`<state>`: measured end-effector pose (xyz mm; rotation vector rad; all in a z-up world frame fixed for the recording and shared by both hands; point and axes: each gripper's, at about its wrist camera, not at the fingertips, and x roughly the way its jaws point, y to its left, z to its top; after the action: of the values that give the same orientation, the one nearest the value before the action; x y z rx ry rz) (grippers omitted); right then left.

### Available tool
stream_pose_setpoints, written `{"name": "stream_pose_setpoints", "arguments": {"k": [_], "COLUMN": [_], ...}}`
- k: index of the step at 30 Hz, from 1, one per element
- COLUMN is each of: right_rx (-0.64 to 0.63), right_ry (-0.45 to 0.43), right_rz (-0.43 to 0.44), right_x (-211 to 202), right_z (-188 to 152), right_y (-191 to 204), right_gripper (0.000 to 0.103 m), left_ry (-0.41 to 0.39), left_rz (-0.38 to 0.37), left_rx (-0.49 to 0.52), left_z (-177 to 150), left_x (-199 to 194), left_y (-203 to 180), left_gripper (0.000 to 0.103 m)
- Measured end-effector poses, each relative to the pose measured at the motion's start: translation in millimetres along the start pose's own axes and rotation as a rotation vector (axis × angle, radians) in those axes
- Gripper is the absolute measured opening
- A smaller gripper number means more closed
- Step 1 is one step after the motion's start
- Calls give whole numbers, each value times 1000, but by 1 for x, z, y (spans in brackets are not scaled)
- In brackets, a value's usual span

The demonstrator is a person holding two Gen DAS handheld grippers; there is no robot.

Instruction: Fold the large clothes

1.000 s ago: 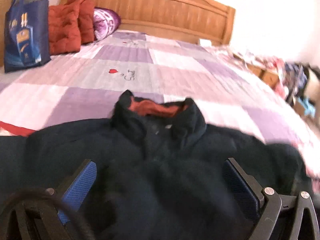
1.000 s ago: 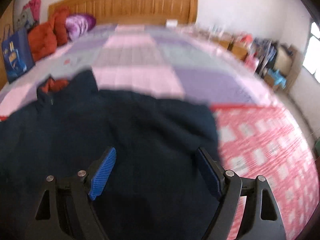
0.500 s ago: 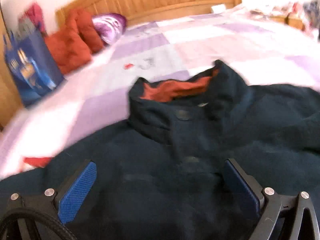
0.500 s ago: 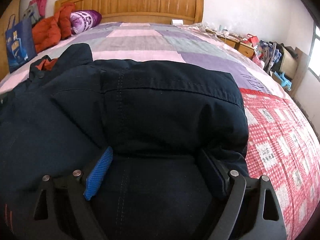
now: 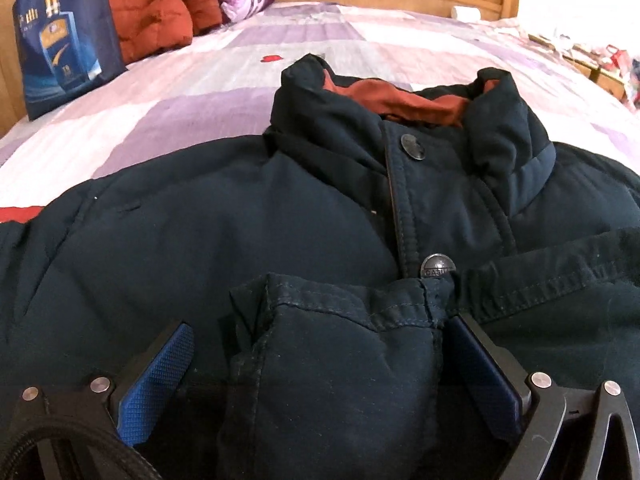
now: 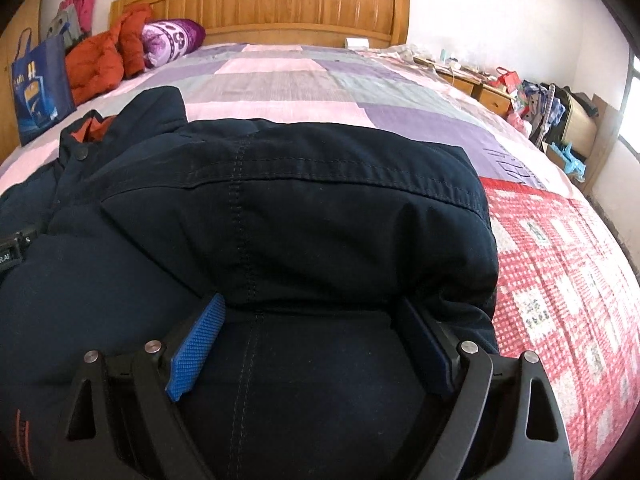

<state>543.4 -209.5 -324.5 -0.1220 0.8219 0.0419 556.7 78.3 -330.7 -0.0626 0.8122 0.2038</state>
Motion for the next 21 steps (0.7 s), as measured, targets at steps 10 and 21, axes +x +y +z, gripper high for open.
{"name": "stream_pose_setpoints", "arguments": {"k": [10,21], "right_rx": [161,-93], "right_ry": [105,-151], "right_rz": [37,-125], "right_x": [15,-57], "right_z": [11,20], "right_y": [-80,-10], "right_gripper": [94,95], "left_ry": [1,1], "left_rz": [-12,-3], "left_rx": [-9,-4], "left_z": [0,0], "left_x": [0,0], "left_y": [1,1], "left_gripper": [103,103]}}
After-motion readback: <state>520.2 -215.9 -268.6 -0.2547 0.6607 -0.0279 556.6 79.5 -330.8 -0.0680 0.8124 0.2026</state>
